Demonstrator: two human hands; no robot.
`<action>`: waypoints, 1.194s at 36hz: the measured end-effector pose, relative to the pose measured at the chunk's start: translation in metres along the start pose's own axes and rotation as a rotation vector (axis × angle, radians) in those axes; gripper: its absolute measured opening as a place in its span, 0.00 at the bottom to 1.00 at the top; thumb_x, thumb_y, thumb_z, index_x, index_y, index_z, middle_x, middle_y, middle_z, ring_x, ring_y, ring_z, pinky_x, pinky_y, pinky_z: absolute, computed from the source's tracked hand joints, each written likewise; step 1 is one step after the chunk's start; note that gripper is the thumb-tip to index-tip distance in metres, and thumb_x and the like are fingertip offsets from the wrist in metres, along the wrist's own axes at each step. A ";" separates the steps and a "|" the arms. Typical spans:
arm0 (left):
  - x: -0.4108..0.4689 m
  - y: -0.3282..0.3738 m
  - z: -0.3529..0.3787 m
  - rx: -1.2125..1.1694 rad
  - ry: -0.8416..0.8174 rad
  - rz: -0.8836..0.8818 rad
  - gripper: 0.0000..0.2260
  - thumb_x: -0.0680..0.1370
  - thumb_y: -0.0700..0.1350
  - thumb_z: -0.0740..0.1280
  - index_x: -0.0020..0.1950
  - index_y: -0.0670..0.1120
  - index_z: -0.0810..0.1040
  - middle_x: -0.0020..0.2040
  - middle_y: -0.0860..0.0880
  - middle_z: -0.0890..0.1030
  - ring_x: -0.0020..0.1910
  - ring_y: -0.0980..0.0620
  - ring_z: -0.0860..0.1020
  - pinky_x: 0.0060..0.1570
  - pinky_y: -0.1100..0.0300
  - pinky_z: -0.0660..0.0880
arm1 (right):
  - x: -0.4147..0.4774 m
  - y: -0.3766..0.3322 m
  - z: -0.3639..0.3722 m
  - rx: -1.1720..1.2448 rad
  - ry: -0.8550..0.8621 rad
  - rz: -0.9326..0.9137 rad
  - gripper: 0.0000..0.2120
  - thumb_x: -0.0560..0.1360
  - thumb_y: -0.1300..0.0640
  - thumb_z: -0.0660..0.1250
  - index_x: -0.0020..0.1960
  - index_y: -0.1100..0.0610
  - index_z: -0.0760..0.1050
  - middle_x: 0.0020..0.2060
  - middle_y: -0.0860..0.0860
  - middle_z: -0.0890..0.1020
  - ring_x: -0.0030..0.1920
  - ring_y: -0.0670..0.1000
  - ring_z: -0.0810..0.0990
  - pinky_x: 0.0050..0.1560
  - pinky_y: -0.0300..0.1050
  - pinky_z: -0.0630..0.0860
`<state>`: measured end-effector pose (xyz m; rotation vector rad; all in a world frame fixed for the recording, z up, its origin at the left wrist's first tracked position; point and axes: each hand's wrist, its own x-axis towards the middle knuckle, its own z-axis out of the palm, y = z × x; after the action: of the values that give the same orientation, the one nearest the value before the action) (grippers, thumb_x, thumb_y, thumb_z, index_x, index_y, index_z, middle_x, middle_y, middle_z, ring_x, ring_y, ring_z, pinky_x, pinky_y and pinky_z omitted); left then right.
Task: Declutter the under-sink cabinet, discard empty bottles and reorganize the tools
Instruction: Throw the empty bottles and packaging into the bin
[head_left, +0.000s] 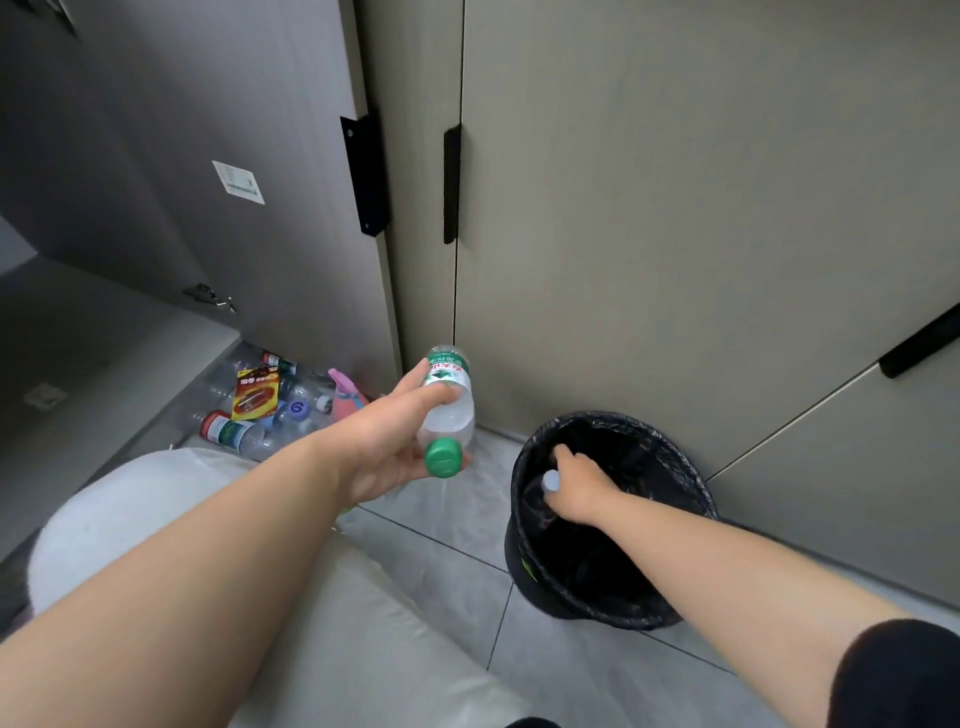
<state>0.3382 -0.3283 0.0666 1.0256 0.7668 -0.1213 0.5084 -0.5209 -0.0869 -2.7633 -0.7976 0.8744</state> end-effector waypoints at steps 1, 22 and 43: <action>0.000 0.001 0.001 0.002 -0.026 0.012 0.30 0.80 0.49 0.69 0.77 0.69 0.60 0.65 0.50 0.78 0.58 0.40 0.84 0.58 0.45 0.81 | -0.002 -0.002 -0.005 0.012 0.010 -0.014 0.22 0.73 0.52 0.69 0.63 0.54 0.66 0.51 0.52 0.71 0.56 0.58 0.76 0.49 0.47 0.72; -0.023 0.002 0.006 0.083 -0.154 0.033 0.25 0.84 0.62 0.56 0.69 0.44 0.74 0.58 0.34 0.83 0.57 0.38 0.84 0.59 0.47 0.81 | -0.114 -0.103 -0.118 0.444 0.484 -0.853 0.17 0.72 0.51 0.78 0.59 0.43 0.81 0.48 0.49 0.71 0.38 0.49 0.75 0.43 0.34 0.74; -0.001 -0.022 0.003 0.990 0.180 0.319 0.07 0.79 0.40 0.64 0.49 0.47 0.81 0.36 0.53 0.83 0.35 0.55 0.83 0.31 0.66 0.72 | -0.060 0.025 -0.080 -0.003 0.313 -0.029 0.07 0.73 0.52 0.70 0.50 0.51 0.77 0.48 0.53 0.81 0.49 0.58 0.79 0.48 0.48 0.77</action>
<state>0.3290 -0.3427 0.0519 2.1090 0.6903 -0.1361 0.5235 -0.5717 0.0014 -2.7823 -0.7771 0.4175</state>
